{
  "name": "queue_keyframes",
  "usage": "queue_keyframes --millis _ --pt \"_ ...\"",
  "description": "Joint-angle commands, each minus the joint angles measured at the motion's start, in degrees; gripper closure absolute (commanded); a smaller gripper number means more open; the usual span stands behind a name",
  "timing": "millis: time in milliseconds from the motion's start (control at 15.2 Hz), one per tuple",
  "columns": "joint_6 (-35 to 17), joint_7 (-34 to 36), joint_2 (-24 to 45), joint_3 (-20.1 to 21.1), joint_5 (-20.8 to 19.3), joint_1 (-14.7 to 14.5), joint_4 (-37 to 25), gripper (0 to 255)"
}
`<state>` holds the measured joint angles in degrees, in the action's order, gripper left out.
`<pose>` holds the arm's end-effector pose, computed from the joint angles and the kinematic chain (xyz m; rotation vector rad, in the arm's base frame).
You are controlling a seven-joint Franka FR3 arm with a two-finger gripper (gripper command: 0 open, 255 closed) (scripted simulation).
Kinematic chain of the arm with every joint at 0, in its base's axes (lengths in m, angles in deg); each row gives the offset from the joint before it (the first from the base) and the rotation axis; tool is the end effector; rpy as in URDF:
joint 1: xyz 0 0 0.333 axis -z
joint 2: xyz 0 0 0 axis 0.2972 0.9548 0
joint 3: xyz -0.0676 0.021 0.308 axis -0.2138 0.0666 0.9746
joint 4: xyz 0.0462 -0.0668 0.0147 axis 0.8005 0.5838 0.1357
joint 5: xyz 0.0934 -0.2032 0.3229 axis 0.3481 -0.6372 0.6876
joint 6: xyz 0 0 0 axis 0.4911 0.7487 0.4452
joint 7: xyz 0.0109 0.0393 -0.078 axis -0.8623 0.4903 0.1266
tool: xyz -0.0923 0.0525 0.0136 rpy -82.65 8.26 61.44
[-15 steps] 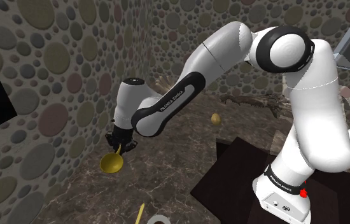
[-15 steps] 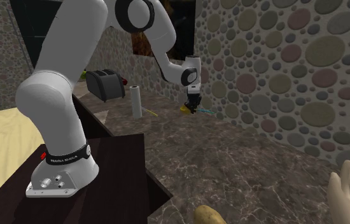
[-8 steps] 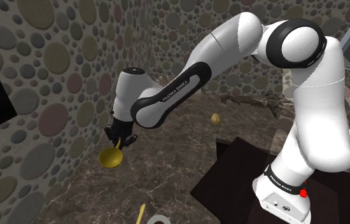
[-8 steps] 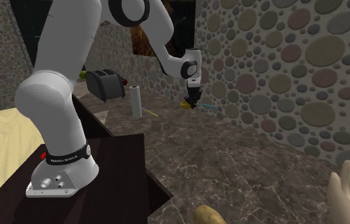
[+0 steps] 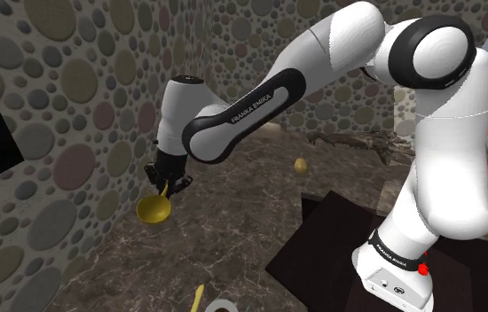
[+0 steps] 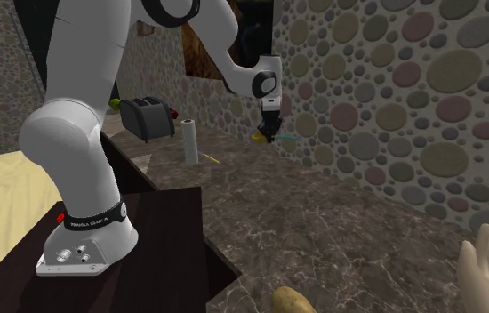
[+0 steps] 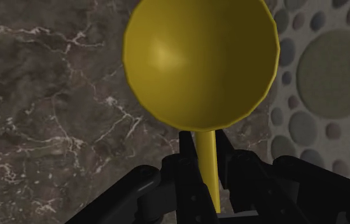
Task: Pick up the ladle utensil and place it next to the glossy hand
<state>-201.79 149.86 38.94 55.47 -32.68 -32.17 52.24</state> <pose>0.5506 0.3423 0.2908 -2.5546 1.4752 -0.0257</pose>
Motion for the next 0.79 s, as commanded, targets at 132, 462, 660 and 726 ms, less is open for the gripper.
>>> queue_keyframes --millis 132,462,660,726 --pt "2.5 -0.4 -1.7 0.5 0.7 0.4 -0.8 255" --pt "5.6 -0.8 -3.9 1.0 1.6 0.8 -1.8 255" --pt "7.5 -1.0 -5.1 1.3 2.1 1.0 -2.5 255" --pt "8.1 -1.1 -5.5 1.4 2.3 1.1 -2.8 255"
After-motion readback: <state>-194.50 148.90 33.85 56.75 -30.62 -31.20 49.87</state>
